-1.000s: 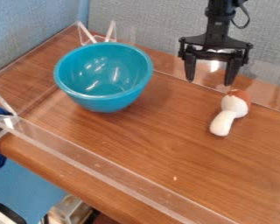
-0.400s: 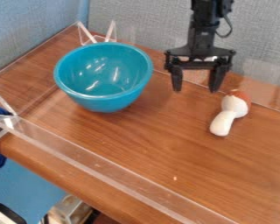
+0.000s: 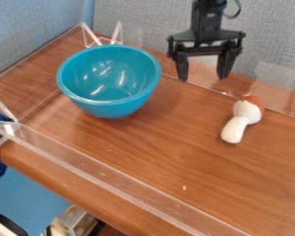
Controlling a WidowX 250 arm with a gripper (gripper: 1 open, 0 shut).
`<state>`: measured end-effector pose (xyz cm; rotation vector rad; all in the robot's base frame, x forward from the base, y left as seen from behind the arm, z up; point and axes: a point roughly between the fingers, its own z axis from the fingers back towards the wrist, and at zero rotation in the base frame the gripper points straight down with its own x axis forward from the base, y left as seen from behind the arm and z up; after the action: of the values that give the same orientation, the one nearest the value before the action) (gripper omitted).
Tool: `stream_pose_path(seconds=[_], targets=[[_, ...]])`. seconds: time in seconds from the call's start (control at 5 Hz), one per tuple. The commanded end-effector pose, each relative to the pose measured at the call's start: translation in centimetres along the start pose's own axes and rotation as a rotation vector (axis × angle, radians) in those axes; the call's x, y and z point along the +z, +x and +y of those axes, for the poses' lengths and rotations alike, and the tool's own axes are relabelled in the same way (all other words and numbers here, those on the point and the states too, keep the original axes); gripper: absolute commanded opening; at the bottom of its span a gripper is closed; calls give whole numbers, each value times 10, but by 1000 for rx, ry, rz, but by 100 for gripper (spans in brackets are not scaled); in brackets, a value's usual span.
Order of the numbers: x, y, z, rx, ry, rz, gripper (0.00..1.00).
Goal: Remove the mushroom from inside the blue bowl and put it on the table
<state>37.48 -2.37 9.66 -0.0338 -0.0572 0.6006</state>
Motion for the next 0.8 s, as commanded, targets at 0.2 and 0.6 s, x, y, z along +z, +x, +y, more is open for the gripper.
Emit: stream_pose_path(seconds=[0.2, 0.6], targets=[[5, 5, -44, -41, -22, -39, 100], [3, -27, -63, -50, 2, -24, 0]])
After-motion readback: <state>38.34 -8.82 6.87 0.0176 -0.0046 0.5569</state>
